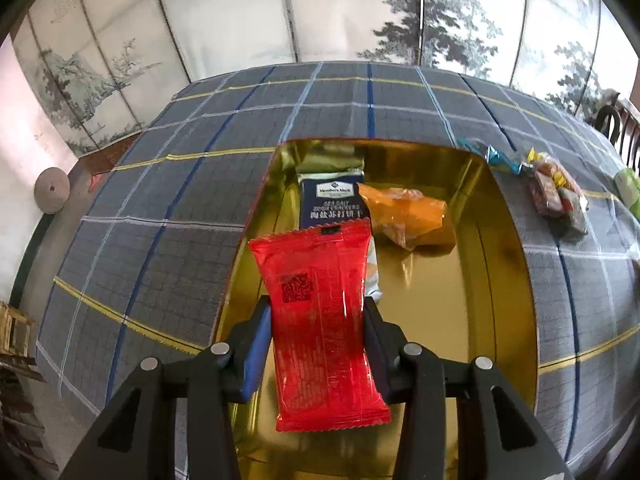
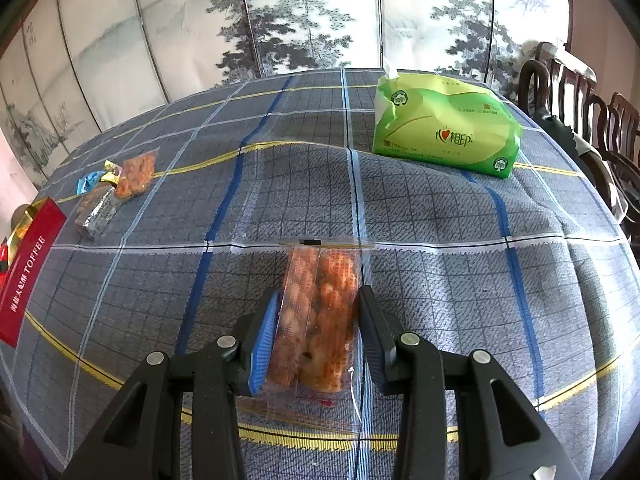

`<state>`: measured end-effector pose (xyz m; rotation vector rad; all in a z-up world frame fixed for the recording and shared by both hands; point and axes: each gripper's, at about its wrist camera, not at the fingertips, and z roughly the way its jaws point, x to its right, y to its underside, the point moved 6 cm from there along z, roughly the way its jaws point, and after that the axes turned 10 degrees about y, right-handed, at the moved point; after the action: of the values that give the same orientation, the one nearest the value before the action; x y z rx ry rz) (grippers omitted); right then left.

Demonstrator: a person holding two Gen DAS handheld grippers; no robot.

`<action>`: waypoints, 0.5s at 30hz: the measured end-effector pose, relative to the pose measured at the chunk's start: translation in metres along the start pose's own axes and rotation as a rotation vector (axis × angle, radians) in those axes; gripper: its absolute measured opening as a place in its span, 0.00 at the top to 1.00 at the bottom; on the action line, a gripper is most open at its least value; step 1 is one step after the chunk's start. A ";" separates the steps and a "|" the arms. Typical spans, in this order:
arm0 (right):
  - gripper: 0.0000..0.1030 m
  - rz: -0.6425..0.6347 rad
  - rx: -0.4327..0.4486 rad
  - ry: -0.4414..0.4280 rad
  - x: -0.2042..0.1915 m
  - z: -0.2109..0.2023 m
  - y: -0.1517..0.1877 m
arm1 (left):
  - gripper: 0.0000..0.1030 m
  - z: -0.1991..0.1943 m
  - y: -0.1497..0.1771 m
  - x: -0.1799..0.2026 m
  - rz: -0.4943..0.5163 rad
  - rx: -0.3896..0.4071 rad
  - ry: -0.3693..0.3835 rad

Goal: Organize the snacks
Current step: 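Carry the red snack bar into the gold tin with the left tool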

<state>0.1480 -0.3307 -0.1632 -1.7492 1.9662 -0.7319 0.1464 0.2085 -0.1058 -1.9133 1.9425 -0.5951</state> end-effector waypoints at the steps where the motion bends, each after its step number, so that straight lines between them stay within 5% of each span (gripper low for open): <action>1: 0.65 -0.003 0.000 0.003 0.001 0.000 0.000 | 0.58 0.002 0.001 0.001 0.011 -0.002 -0.006; 15: 0.64 -0.031 -0.002 0.044 -0.009 0.000 -0.002 | 0.56 0.012 0.001 0.000 0.041 0.018 -0.026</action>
<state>0.1509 -0.3220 -0.1618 -1.7833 1.9726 -0.7851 0.1514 0.2073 -0.1167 -1.8571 1.9486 -0.5715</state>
